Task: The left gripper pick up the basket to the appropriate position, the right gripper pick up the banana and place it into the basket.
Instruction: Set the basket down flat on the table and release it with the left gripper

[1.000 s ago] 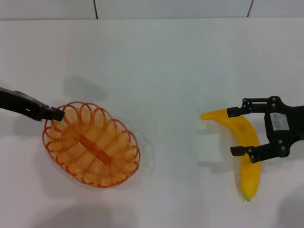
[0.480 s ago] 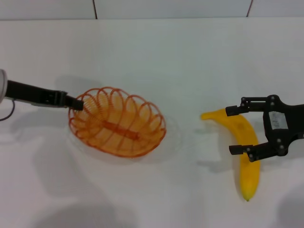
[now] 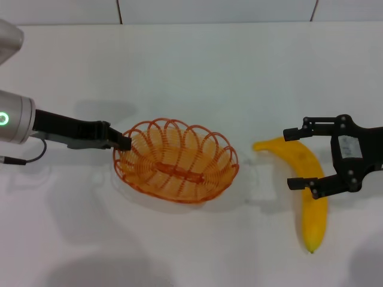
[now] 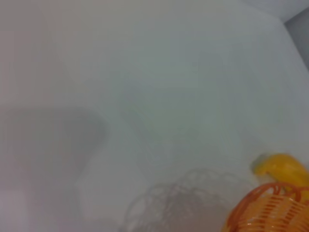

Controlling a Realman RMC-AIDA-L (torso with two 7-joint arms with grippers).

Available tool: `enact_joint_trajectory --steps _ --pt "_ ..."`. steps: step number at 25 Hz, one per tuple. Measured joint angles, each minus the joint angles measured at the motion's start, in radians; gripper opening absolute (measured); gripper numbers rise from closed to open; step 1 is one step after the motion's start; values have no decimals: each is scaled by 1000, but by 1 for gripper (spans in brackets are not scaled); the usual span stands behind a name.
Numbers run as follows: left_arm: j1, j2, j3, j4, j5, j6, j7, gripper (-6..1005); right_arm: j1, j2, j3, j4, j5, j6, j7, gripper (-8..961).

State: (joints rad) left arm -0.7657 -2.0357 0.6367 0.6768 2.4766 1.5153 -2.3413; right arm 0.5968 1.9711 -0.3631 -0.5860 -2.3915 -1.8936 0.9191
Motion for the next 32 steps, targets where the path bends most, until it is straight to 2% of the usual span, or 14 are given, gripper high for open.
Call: enact_joint_trajectory --steps 32 --pt "32 1 -17 -59 -7 -9 -10 63 -5 2 1 0 3 -1 -1 862"
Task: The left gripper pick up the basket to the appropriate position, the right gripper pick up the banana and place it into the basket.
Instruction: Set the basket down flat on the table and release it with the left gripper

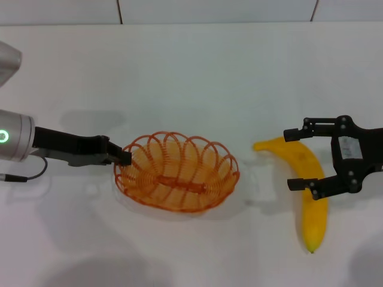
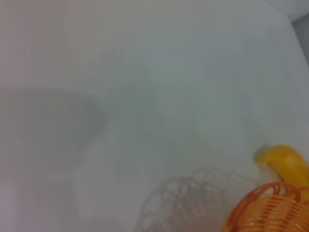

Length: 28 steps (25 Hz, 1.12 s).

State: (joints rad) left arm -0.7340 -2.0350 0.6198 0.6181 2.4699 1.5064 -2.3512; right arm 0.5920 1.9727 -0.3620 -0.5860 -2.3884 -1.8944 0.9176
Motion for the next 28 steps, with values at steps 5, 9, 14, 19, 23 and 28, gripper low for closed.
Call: enact_joint_trajectory --steps 5,9,14,19,23,28 --pt "5 1 -62 0 1 0 -4 64 0 0 0 0 0 0 1 863" --pt "5 2 -80 0 7 0 -4 65 0 0 0 0 0 0 1 863" --pt "5 3 -74 0 9 0 -3 71 2 0 0 0 0 0 2 863" --pt "5 3 -81 0 10 0 -3 80 -1 1 0 0 0 0 1 863" --pt "5 3 -81 0 7 0 -4 86 -2 1 0 0 0 0 -1 862" --pt "6 2 -82 0 3 0 -4 95 -2 1 0 0 0 0 -1 862"
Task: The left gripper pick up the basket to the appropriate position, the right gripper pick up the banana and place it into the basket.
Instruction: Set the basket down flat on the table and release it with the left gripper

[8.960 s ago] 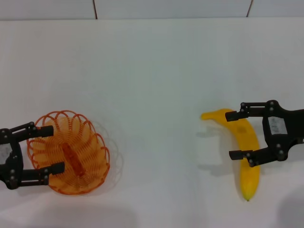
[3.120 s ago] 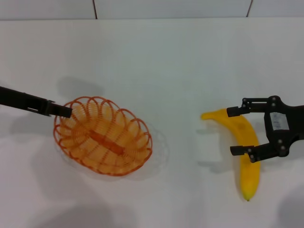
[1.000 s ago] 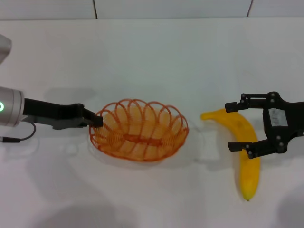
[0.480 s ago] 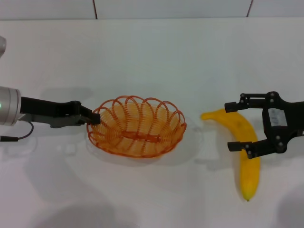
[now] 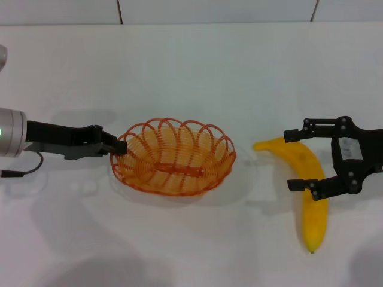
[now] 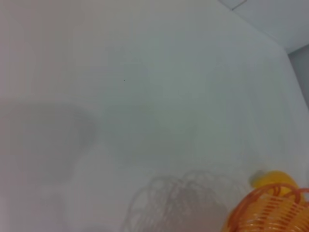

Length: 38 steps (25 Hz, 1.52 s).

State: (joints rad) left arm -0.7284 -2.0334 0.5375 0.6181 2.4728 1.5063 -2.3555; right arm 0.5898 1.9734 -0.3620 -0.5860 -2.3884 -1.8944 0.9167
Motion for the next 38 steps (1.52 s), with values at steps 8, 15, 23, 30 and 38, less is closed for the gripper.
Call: enact_joint_trajectory --steps 8,15,23,30,38 --pt "13 0 -5 -19 -17 4 -5 108 -1 -1 0 0 0 -1 0 862" --pt "12 1 -4 -21 -31 25 23 207 -3 -3 0 0 0 -2 -1 863" --pt "12 1 3 -21 -32 38 43 533 -4 -4 0 0 0 -2 -1 862" --pt "4 0 8 -21 -30 44 62 788 -1 -3 0 0 0 -2 -1 862" --pt "1 0 9 -23 -33 79 77 880 1 -2 0 0 0 -2 -1 863"
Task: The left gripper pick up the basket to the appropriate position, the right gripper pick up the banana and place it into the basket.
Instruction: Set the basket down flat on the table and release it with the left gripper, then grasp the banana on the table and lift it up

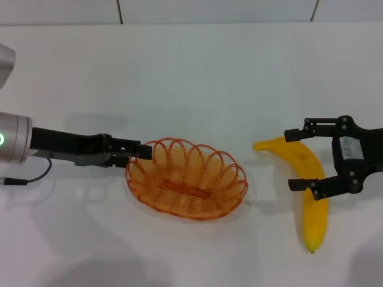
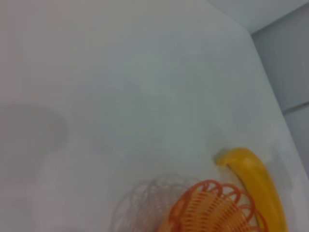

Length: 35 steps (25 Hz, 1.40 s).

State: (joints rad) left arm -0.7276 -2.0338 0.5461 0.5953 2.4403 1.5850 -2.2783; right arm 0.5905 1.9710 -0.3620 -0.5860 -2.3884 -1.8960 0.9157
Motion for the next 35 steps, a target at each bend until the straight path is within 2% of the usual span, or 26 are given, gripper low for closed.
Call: enact_joint_trajectory --steps 10,14,18,21,25,30,35 --pt "12 0 -3 11 10 113 42 880 0 0 0 0 0 0 0 863" --pt "87 0 -30 117 -32 132 61 880 -5 0 0 0 0 0 0 862" --pt "169 2 -38 276 -161 145 143 880 -9 -1 0 0 28 -5 0 862" --pt "202 3 -30 324 -221 178 325 880 -15 -5 1 0 42 -12 0 862" --pt "236 -5 -17 301 -237 251 623 880 -19 -7 2 -1 55 -13 3 863" --pt "279 -6 -22 145 -242 347 1024 881 -26 -8 3 -2 79 -14 5 863" --pt "320 -4 -54 39 -240 329 1218 881 -46 -9 3 -2 109 -15 4 862"
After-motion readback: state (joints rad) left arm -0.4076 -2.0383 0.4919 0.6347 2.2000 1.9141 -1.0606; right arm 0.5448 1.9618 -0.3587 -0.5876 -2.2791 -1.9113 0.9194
